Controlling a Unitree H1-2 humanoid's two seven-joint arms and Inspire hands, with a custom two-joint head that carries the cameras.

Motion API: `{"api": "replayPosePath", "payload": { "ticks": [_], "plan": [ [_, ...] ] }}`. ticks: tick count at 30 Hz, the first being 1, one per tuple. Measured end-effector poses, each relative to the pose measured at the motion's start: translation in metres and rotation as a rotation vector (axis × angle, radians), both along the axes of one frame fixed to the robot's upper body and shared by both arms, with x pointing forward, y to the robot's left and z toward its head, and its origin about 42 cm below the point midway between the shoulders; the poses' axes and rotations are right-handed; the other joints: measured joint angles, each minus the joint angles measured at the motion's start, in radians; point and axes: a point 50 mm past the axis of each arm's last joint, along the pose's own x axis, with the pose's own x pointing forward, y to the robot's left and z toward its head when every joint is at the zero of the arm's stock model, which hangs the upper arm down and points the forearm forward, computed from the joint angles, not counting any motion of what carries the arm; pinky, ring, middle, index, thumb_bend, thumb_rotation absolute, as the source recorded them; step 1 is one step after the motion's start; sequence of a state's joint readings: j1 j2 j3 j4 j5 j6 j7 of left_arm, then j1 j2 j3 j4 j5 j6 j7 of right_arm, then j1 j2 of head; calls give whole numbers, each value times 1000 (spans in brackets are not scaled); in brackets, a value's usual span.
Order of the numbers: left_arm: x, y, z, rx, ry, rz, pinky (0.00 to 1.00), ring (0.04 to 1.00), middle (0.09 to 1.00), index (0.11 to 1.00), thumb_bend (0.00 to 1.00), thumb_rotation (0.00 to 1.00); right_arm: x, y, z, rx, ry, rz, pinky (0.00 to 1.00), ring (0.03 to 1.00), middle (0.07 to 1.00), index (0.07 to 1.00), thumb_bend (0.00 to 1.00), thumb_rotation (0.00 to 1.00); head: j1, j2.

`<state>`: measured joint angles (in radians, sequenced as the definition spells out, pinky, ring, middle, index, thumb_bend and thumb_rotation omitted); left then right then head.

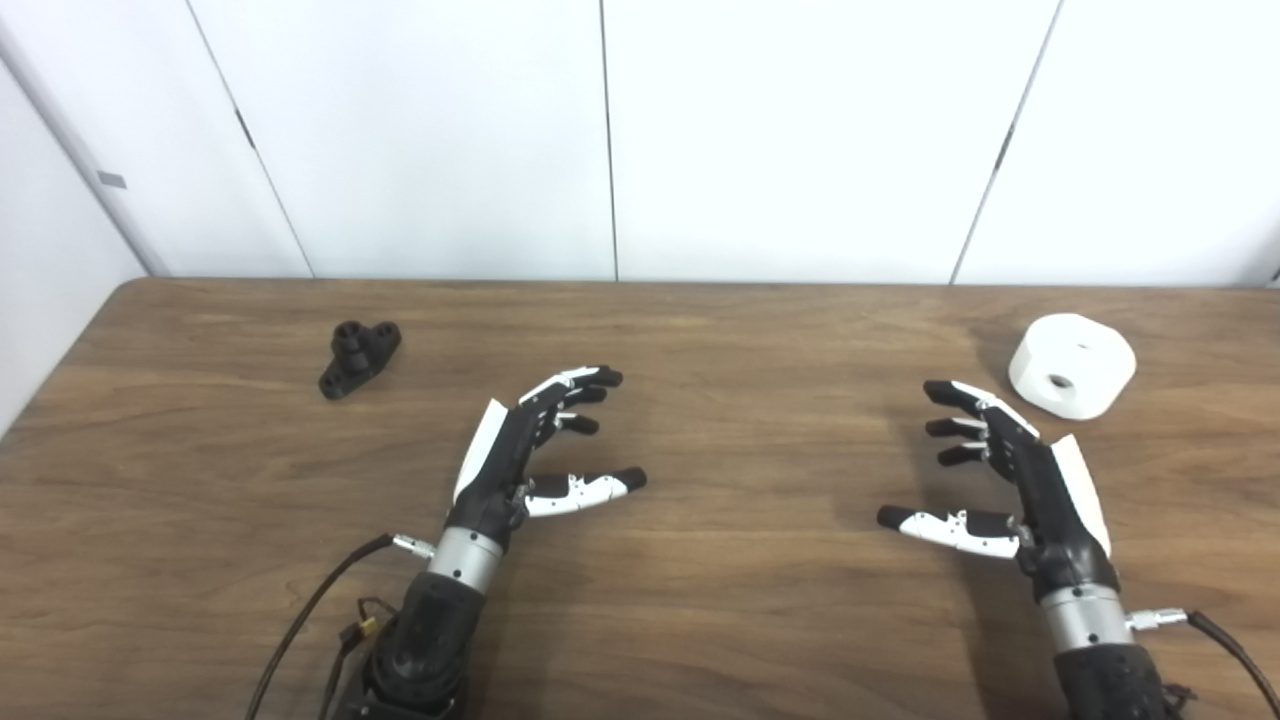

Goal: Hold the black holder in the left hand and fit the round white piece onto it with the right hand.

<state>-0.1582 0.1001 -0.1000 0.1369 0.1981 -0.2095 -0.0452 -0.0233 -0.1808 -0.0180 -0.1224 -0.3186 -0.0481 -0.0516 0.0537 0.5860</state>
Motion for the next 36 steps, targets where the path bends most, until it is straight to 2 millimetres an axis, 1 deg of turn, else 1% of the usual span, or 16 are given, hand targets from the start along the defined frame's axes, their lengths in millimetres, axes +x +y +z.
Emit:
{"api": "replayPosePath", "payload": {
  "ticks": [6,11,13,14,15,16,18,19,20,21,22,23,24,25,28,36],
  "plan": [
    [0,0,0,4,-1,0,670,817,855,751,772,59,0,0,0,0,0,0,581,706,805,768,767,7,-2,0],
    [0,0,0,7,-1,0,669,830,853,734,769,51,0,1,0,-2,1,2,583,714,807,766,763,12,25,-2],
    [0,-1,0,8,-1,-1,673,837,853,725,769,54,0,1,0,-2,0,3,587,710,807,767,760,11,49,-8],
    [0,-2,0,8,-1,-1,672,838,854,721,770,61,0,0,-1,-3,2,3,588,711,807,766,760,10,99,-21],
    [1,-3,0,9,-1,-2,661,834,855,719,767,61,1,-1,-3,-4,4,5,579,710,805,763,761,16,100,-21],
    [1,-4,-1,11,-2,-2,651,830,856,720,764,72,1,-2,-6,-7,8,6,570,707,803,762,762,31,226,-47],
    [4,-7,-1,29,-5,-3,633,824,856,718,758,92,1,-6,-11,-16,19,6,567,699,800,760,759,62,293,-66],
    [7,-10,-1,37,-7,-6,635,823,856,716,760,95,2,-9,-12,-17,20,6,574,703,806,764,750,57,342,-87],
    [9,-12,-2,41,-6,-6,647,824,859,715,763,96,2,-11,-14,-16,25,4,583,709,811,768,742,43,350,-92],
    [11,-15,-3,38,-7,-4,649,818,861,714,768,94,2,-14,-15,-11,29,3,604,724,823,778,729,24,377,-109],
    [14,-17,-3,31,-10,-1,651,815,863,714,771,92,2,-16,-15,-8,29,1,605,726,823,781,726,20,377,-109],
    [16,-20,-3,25,-17,-3,652,814,866,714,773,89,2,-18,-15,-11,27,-1,598,725,820,783,722,17,406,-129],
    [19,-23,-3,20,-21,-8,650,812,869,713,774,85,2,-19,-15,-14,23,-2,596,730,819,790,714,18,407,-129],
    [21,-25,-3,16,-25,-10,649,811,870,713,776,84,3,-19,-15,-16,19,-2,597,735,820,796,706,23,425,-146],
    [26,-31,-3,22,-45,-21,645,810,869,710,783,104,3,-18,-14,-20,4,3,611,743,823,802,689,21,430,-158],
    [28,-35,-2,35,-59,-9,634,807,868,711,779,103,3,-19,-14,-18,2,0,621,759,837,811,669,0,423,-150]
  ]
}}
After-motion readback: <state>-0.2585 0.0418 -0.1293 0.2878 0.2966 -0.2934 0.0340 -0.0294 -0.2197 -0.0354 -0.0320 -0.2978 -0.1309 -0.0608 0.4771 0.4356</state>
